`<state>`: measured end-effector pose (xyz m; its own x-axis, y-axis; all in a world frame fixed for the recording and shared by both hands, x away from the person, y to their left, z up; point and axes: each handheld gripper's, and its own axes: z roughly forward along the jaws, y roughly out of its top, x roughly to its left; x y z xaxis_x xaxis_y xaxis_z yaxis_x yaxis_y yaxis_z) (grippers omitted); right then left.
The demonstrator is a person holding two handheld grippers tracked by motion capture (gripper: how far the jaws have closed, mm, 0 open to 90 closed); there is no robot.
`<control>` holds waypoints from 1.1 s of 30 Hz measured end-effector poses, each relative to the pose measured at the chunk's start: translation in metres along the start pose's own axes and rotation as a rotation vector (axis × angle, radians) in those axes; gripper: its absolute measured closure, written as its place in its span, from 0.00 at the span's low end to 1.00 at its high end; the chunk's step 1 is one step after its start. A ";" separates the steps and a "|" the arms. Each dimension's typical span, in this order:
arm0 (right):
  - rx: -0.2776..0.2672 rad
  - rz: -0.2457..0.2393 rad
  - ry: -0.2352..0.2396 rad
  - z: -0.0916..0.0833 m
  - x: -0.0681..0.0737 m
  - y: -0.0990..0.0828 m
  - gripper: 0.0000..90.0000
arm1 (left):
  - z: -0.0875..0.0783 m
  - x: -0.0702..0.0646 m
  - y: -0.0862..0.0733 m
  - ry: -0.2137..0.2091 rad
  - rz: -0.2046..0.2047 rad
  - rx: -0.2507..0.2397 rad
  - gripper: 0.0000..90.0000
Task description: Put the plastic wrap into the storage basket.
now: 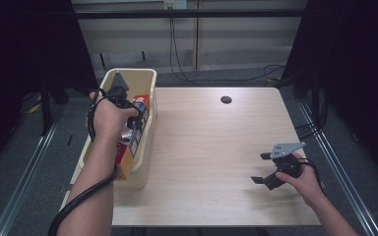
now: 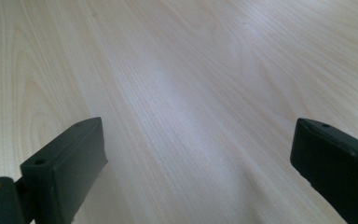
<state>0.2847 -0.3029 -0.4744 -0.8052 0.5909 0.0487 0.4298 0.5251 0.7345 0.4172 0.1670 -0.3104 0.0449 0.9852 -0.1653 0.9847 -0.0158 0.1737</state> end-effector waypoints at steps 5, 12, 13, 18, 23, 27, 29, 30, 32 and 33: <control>-0.001 0.000 -0.003 0.000 0.000 0.000 0.03 | 0.004 0.002 0.000 -0.006 0.002 0.015 0.44; -0.002 -0.001 0.000 0.000 0.000 0.000 0.04 | 0.008 0.003 -0.001 0.003 0.000 0.024 0.44; -0.003 -0.001 0.001 0.000 0.000 0.000 0.04 | 0.008 0.003 -0.001 -0.007 0.001 0.031 0.44; -0.002 -0.003 0.000 0.000 0.000 0.000 0.04 | 0.011 0.004 -0.001 -0.004 0.002 0.031 0.44; 0.000 0.001 -0.002 0.000 0.000 -0.001 0.04 | 0.013 0.005 -0.001 0.007 0.013 0.039 0.44; 0.000 0.000 -0.004 0.000 0.000 -0.001 0.04 | 0.016 0.004 -0.001 0.007 0.010 0.047 0.44; -0.003 0.000 -0.001 0.000 0.000 -0.001 0.03 | 0.018 0.003 -0.001 0.002 0.000 0.045 0.44; -0.003 0.000 -0.001 0.000 0.000 -0.001 0.03 | 0.018 0.003 -0.001 0.002 0.000 0.045 0.44; -0.005 0.000 -0.003 0.000 0.000 -0.001 0.03 | 0.019 0.003 0.000 -0.001 0.004 0.048 0.44; -0.004 0.001 -0.004 0.000 0.000 -0.001 0.04 | 0.019 0.004 0.000 -0.001 0.002 0.050 0.44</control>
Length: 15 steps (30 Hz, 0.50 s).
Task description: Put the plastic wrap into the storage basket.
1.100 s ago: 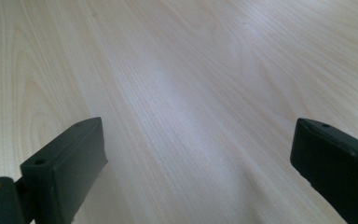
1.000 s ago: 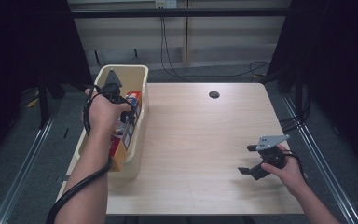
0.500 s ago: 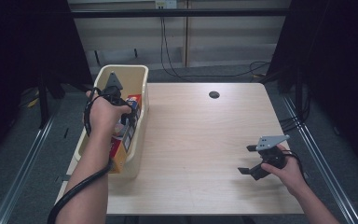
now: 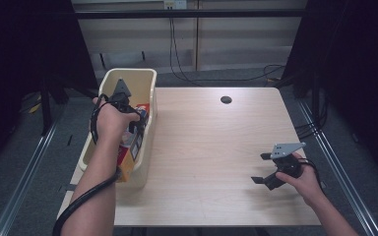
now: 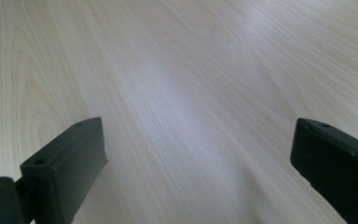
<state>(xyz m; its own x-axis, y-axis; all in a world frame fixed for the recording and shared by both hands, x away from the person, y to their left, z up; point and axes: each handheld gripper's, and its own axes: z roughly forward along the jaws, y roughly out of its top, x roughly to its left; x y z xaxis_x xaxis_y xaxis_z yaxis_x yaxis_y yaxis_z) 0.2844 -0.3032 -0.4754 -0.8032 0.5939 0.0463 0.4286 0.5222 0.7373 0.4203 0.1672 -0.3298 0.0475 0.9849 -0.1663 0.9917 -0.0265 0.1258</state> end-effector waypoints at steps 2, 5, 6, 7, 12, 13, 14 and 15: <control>0.002 0.000 -0.002 0.000 0.000 0.000 0.04 | 0.001 0.001 0.000 -0.009 -0.009 0.010 0.44; 0.001 0.001 0.001 0.000 0.000 0.000 0.04 | 0.003 0.001 0.001 -0.002 -0.011 0.013 0.44; 0.000 0.001 0.001 0.000 0.000 0.000 0.04 | 0.004 0.001 0.001 0.001 -0.008 0.013 0.44; 0.000 0.001 0.001 0.000 0.000 0.000 0.03 | 0.005 0.001 0.001 0.005 -0.008 0.008 0.44; 0.000 0.000 -0.001 0.000 0.000 0.000 0.03 | 0.007 0.000 0.001 -0.001 -0.004 0.021 0.44; -0.001 -0.002 0.000 0.001 0.000 0.000 0.03 | 0.007 0.000 0.001 -0.001 -0.005 0.020 0.44; 0.000 -0.002 0.000 0.001 0.000 0.000 0.03 | 0.007 0.001 0.001 -0.001 -0.006 0.019 0.44; 0.001 -0.003 -0.001 0.001 0.000 0.000 0.04 | 0.007 0.001 0.001 0.003 0.002 0.021 0.44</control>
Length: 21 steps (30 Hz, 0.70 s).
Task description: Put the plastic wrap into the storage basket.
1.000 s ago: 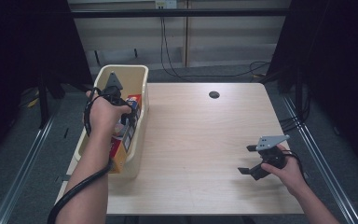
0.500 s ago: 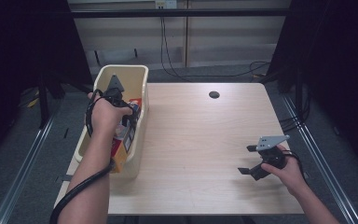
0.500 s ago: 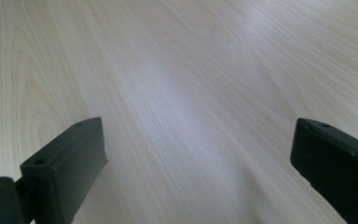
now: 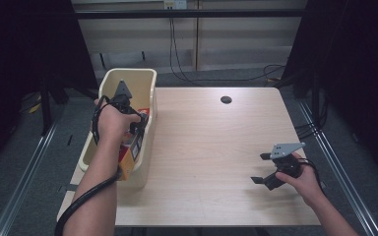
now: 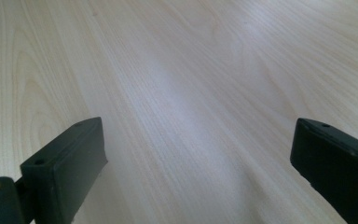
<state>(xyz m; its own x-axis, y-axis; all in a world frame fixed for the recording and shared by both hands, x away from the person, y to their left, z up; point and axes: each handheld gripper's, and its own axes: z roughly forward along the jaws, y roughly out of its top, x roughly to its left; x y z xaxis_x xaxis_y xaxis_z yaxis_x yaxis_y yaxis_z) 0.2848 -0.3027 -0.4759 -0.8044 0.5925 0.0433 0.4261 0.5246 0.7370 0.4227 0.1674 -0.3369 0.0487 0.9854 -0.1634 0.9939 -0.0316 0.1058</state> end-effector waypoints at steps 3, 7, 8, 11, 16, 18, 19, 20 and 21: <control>0.000 0.001 0.000 0.000 0.000 0.000 0.04 | 0.001 0.000 0.000 -0.002 0.002 0.007 0.44; 0.000 0.001 0.000 0.000 0.000 0.000 0.04 | 0.002 0.001 0.000 -0.004 0.000 0.008 0.44; 0.000 0.000 0.000 0.000 0.000 0.000 0.03 | 0.002 0.001 0.000 -0.008 -0.009 0.007 0.44; -0.001 -0.003 0.000 0.000 0.000 0.000 0.04 | 0.003 0.002 -0.001 -0.016 -0.020 0.000 0.44; 0.000 -0.003 0.000 0.000 0.000 0.000 0.04 | 0.003 0.003 -0.001 -0.006 -0.013 0.006 0.44; -0.002 0.000 0.001 0.000 0.000 0.000 0.04 | 0.003 0.003 -0.001 0.003 -0.010 0.003 0.43; -0.001 0.002 0.001 -0.001 0.000 0.000 0.04 | 0.003 0.003 -0.001 0.003 -0.017 -0.010 0.43; -0.001 0.002 0.000 -0.001 0.000 0.000 0.04 | 0.001 0.003 -0.001 -0.011 -0.013 -0.014 0.42; -0.001 0.002 0.000 -0.001 0.000 0.000 0.04 | 0.001 0.003 -0.001 -0.011 -0.013 -0.014 0.42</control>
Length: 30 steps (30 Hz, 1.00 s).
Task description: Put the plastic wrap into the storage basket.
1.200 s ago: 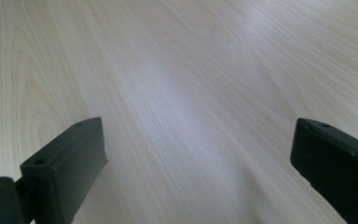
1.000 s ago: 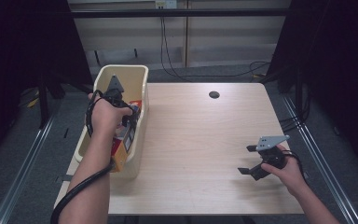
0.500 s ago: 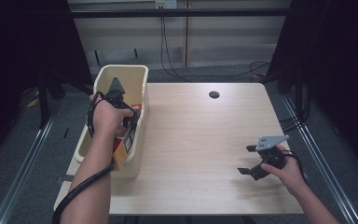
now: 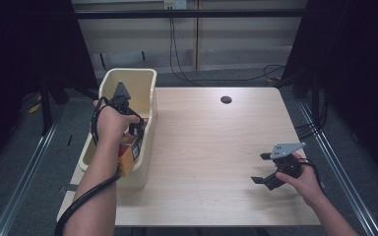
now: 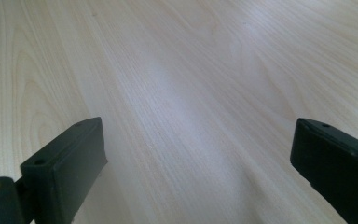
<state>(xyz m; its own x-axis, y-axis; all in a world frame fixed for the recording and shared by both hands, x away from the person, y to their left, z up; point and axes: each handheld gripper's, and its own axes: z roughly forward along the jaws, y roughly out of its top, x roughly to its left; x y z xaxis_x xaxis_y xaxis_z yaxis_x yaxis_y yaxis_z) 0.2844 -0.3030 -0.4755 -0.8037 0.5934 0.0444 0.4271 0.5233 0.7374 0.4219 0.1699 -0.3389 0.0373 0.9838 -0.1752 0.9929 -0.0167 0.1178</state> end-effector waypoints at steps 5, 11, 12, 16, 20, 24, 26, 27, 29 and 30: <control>0.001 -0.001 0.001 0.000 0.000 0.000 0.04 | -0.018 -0.003 0.002 -0.024 0.001 -0.061 0.41; 0.001 -0.003 0.005 0.001 0.000 0.002 0.04 | -0.037 -0.011 0.000 -0.044 0.023 -0.103 0.34; 0.003 -0.007 0.004 0.002 0.001 0.003 0.04 | -0.042 -0.013 0.000 -0.058 0.034 -0.116 0.33; 0.001 -0.008 0.006 0.002 0.001 0.004 0.04 | -0.048 -0.017 0.000 -0.079 0.062 -0.137 0.30; 0.001 -0.008 0.004 0.002 0.001 0.004 0.04 | -0.054 -0.024 -0.001 -0.104 0.091 -0.165 0.26; 0.001 -0.007 0.005 0.001 0.002 0.004 0.04 | -0.055 -0.030 -0.001 -0.128 0.117 -0.180 0.22; 0.000 -0.008 0.008 0.001 0.001 0.004 0.04 | -0.056 -0.036 -0.001 -0.149 0.118 -0.182 0.21; -0.001 -0.008 0.008 0.001 0.002 0.004 0.04 | -0.056 -0.037 -0.001 -0.149 0.126 -0.183 0.21; 0.000 -0.009 0.008 0.001 0.002 0.004 0.04 | -0.056 -0.039 0.000 -0.149 0.137 -0.187 0.21; 0.000 -0.009 0.008 0.001 0.002 0.004 0.04 | -0.056 -0.041 0.000 -0.154 0.142 -0.189 0.20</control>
<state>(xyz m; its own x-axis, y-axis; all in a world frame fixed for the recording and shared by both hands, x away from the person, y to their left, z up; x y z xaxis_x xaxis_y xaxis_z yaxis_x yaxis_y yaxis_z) 0.2852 -0.2994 -0.4735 -0.8108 0.5838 0.0425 0.4195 0.5289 0.7377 0.4137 0.1396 -0.2766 0.2059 0.9350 -0.2889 0.9382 -0.1046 0.3299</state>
